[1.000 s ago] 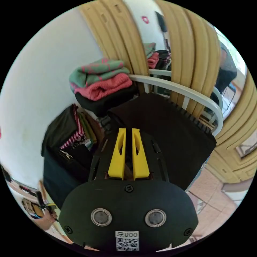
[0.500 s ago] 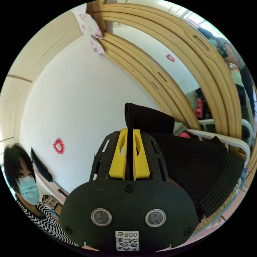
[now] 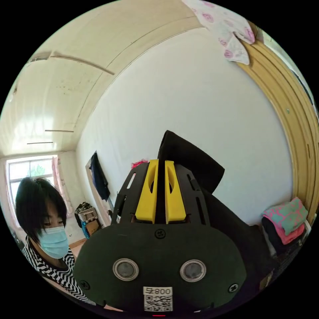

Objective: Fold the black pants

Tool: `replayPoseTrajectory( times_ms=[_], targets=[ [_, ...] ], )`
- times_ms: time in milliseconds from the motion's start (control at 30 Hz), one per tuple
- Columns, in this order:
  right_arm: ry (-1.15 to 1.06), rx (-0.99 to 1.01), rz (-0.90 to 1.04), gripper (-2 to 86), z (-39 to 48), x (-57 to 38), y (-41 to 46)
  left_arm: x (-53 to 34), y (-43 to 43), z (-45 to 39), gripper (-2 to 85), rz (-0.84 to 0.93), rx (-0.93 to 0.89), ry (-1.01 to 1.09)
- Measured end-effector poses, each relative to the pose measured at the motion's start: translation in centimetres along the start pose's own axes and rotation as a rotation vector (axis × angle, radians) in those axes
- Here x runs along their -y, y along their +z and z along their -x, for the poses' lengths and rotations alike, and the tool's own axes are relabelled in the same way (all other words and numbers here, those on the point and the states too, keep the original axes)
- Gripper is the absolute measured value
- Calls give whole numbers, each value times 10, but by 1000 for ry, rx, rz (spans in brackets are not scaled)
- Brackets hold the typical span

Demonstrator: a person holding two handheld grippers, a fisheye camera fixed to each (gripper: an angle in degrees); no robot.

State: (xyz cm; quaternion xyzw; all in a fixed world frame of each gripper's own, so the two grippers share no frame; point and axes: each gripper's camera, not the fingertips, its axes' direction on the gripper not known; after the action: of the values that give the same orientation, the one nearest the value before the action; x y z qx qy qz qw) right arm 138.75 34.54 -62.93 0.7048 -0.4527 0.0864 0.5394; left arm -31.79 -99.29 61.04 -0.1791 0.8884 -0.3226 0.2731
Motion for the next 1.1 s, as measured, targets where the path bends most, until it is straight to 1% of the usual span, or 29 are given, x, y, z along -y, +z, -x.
replayPoseTrajectory(
  times_ms=[67, 133, 167, 233, 367, 467, 500, 533, 600, 733, 933, 1100],
  targets=[
    [-12, 36, 28, 20, 27, -9, 24, -15, -31, -12, 121, -45, 46, 37],
    [1, 124, 62, 19, 59, -28, 59, -37, -68, -26, 139, -76, 94, 82],
    [1, 142, 71, 19, 68, -33, 67, -43, -76, -29, 143, -77, 114, 92],
    [16, 205, 92, 19, 99, -59, 96, -68, -104, -36, 165, -54, 214, 117],
    [46, 296, 126, 19, 136, -105, 131, -110, -148, -34, 179, -48, 286, 113],
    [65, 353, 166, 19, 163, -151, 155, -157, -193, -30, 179, -93, 380, 77],
    [81, 373, 182, 19, 173, -171, 166, -180, -215, -30, 177, -119, 445, 59],
    [100, 405, 201, 18, 182, -192, 177, -204, -236, -28, 163, -130, 527, 26],
    [129, 448, 229, 18, 195, -225, 195, -241, -266, -23, 131, -144, 589, -37],
    [222, 525, 292, 19, 226, -306, 240, -327, -323, -13, 52, -124, 598, -138],
    [290, 490, 439, 21, 272, -408, 293, -444, -380, -15, 25, -94, 672, -243],
    [346, 454, 537, 20, 298, -475, 331, -522, -443, -16, 21, -153, 711, -335]
  ],
)
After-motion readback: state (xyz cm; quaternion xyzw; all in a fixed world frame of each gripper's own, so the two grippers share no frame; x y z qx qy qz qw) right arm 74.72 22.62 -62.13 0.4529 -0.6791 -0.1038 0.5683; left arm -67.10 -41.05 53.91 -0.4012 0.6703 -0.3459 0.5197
